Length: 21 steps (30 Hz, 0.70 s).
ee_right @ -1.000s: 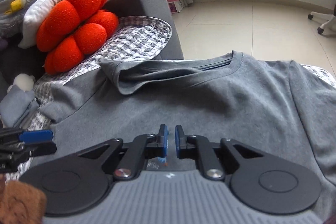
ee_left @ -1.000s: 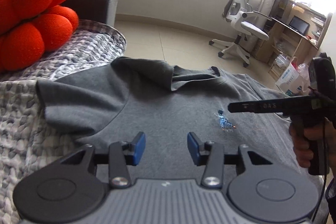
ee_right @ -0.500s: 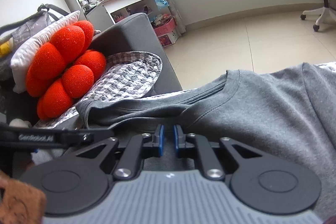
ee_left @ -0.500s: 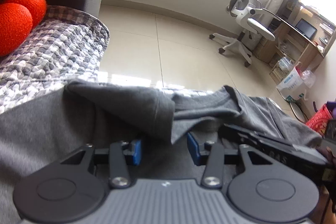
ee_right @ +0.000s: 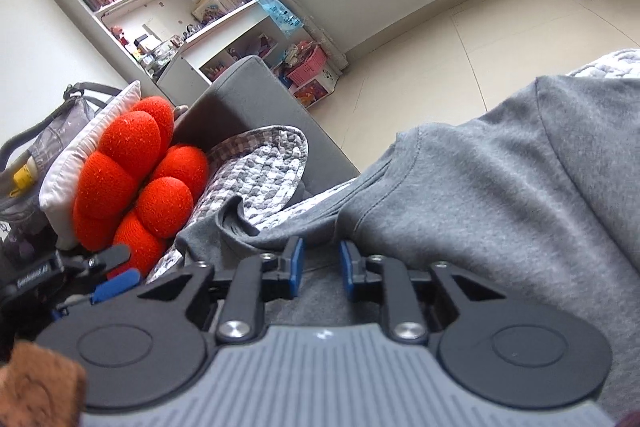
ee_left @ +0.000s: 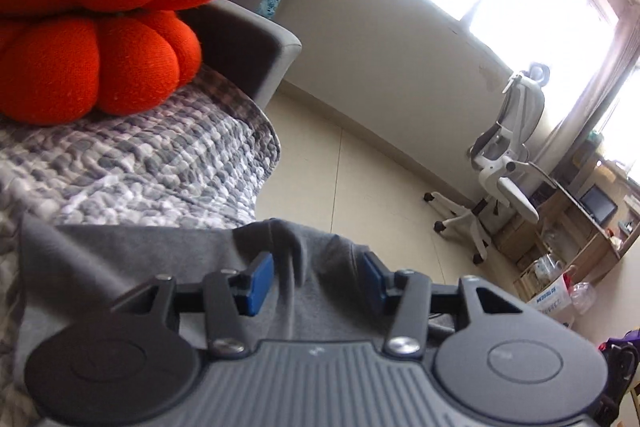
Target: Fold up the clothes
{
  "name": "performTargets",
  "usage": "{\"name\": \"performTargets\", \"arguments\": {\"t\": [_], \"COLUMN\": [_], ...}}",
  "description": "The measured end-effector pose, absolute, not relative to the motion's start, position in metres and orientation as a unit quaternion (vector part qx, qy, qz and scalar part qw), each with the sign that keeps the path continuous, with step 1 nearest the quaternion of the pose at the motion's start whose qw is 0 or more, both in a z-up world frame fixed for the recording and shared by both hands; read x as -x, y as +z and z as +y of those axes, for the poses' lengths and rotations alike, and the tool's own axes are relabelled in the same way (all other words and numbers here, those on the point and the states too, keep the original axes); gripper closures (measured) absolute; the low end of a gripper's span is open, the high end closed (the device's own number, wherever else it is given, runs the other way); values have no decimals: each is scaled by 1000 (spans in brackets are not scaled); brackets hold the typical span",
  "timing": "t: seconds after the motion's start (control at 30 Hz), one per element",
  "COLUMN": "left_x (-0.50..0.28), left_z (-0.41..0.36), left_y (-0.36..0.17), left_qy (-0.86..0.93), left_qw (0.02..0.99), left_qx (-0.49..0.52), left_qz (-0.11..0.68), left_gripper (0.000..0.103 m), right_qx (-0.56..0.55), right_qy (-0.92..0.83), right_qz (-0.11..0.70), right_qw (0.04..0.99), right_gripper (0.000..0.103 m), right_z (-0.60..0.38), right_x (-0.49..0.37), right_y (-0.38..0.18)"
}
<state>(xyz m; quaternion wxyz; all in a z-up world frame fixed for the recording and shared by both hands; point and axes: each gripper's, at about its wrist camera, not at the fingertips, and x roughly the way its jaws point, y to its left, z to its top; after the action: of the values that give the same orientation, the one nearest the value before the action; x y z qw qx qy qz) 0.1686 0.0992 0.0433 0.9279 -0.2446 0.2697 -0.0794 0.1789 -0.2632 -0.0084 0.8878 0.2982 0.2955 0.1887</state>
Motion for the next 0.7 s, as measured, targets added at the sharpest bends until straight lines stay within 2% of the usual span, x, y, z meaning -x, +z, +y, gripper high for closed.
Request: {"name": "performTargets", "arguments": {"t": [0.03, 0.07, 0.17, 0.2, 0.3, 0.43, 0.5, 0.6, 0.7], "left_x": [-165, -163, -163, -161, -157, -158, -157, -153, -152], "left_z": [102, 104, 96, 92, 83, 91, 99, 104, 105], "left_y": [38, 32, 5, 4, 7, 2, 1, -1, -2], "left_qy": [-75, -69, -26, -19, -3, -5, -10, -17, -19], "left_qw": [930, 933, 947, 953, 964, 958, 955, 952, 952], "left_qx": [239, 228, 168, 151, 115, 131, 156, 178, 186], "left_qz": [269, 270, 274, 264, 242, 254, 252, 247, 243], "left_gripper": [50, 49, 51, 55, 45, 45, 45, 45, 45], "right_qx": [-302, -305, -321, -328, -309, -287, -232, -59, 23], "right_qy": [183, 177, 134, 126, 61, 9, 18, 40, 75], "right_qz": [290, 284, 275, 271, 264, 266, 283, 315, 328], "right_qw": [890, 891, 897, 896, 912, 920, 931, 947, 941], "right_gripper": [65, 63, 62, 63, 60, 54, 47, 46, 46], "right_z": [-267, -270, -286, -292, -308, -320, -316, -291, -280], "right_x": [-178, -177, -179, -179, -180, -191, -207, -225, -233], "right_y": [-7, -6, -5, -5, 1, 15, 25, 31, 19]}}
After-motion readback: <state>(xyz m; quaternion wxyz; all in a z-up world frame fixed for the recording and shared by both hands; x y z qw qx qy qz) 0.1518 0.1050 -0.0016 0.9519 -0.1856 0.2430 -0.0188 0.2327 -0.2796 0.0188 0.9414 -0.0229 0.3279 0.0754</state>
